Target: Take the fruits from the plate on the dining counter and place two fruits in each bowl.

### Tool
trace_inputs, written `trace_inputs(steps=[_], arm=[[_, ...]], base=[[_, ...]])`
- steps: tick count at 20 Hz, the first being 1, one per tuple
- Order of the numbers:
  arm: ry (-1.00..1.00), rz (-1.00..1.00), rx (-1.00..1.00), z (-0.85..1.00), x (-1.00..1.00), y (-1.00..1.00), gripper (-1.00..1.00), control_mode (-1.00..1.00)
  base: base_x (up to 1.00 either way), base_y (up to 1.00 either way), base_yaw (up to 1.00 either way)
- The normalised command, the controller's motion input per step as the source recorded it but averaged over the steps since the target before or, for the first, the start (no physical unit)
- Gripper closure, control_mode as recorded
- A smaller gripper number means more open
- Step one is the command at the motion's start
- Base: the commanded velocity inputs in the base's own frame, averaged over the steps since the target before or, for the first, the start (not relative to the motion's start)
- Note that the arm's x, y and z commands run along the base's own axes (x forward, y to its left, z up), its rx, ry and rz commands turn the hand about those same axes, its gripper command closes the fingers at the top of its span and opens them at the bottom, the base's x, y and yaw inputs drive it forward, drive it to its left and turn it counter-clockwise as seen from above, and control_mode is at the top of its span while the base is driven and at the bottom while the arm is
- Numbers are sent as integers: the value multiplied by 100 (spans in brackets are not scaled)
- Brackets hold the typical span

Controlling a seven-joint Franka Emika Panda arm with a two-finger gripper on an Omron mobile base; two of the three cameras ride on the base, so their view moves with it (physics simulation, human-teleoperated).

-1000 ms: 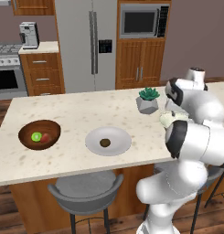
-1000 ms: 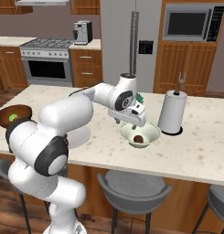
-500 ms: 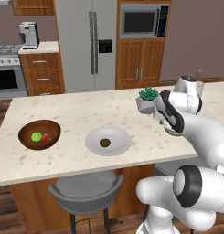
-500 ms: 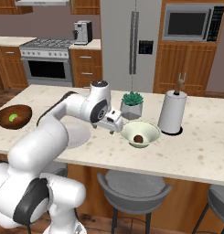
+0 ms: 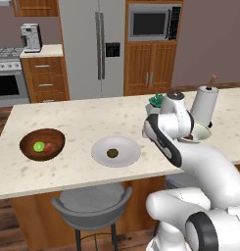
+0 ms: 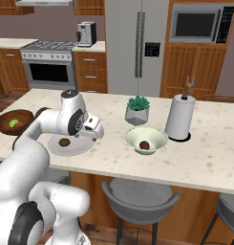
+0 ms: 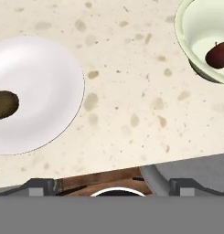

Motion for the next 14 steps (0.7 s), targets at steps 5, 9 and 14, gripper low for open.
trace_inputs(steps=[5, 9, 14], arm=[[1, -2, -2, 4, 7, 62, -100, -100], [0, -22, -1, 0, 1, 52, -100, -100], [1, -29, 0, 0, 10, 47, -100, -100]], base=[[0, 0, 0], [0, 0, 0], [0, 0, 0]])
